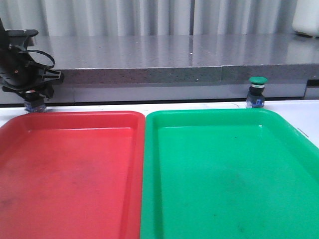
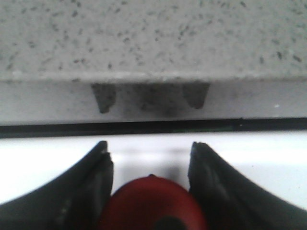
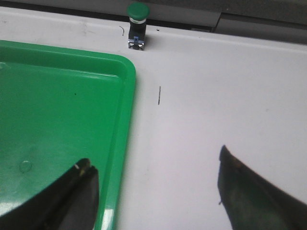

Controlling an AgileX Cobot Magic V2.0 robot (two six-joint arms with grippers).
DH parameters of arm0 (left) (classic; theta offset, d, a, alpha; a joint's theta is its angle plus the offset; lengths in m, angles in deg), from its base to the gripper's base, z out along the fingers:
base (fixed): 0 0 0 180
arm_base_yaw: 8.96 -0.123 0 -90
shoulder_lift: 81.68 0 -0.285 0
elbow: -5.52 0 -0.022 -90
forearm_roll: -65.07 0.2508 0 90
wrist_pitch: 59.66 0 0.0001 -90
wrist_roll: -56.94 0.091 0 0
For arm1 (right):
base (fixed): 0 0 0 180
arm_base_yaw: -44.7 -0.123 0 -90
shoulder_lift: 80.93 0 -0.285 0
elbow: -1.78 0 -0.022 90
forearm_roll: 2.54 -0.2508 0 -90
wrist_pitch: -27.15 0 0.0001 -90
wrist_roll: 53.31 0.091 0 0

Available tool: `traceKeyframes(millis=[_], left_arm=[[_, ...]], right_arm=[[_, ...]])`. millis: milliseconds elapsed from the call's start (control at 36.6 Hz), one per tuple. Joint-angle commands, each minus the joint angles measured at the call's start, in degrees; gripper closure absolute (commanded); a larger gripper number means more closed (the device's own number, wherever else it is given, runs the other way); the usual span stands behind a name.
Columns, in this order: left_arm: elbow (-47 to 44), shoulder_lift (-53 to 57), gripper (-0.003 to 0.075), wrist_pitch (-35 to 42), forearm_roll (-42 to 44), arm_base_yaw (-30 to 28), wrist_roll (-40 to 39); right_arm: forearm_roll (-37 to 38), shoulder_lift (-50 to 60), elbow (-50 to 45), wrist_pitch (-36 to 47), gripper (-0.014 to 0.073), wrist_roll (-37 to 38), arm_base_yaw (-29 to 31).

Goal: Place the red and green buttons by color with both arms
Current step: 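Lift the red-capped button with the left gripper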

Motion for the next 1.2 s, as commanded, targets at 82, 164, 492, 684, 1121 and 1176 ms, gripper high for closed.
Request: traceKeyframes(millis=[82, 164, 492, 684, 1121, 1176], left_arm=[[1.81, 4.47, 0.0478, 1.78, -0.09, -0.40, -0.17], [1.81, 5.90, 0.0478, 0.54, -0.19, -0.40, -0.17], [0.27, 16.22, 0.0478, -10.36, -0.44, -0.01, -0.17], [-7.96, 25.18, 0.0478, -9.98, -0.45, 1.83, -0.17], [-31.77, 42.82, 0.0478, -3.02, -0.09, 13.00, -0.17], [-34.57, 44.05, 0.0478, -2.89, -0.09, 14.09, -0.17]], right_arm=[[0.69, -0.05, 2.00, 3.80, 0.0053, -0.31, 0.29], [0.69, -0.05, 2.00, 3.80, 0.0053, -0.31, 0.29], [0.69, -0.05, 2.00, 3.80, 0.0053, -0.31, 0.29], [0.69, -0.05, 2.00, 3.80, 0.0053, -0.31, 0.29], [0.69, -0.05, 2.00, 3.75, 0.0053, -0.31, 0.29], [0.69, -0.05, 2.00, 3.75, 0.0053, -0.31, 0.29]])
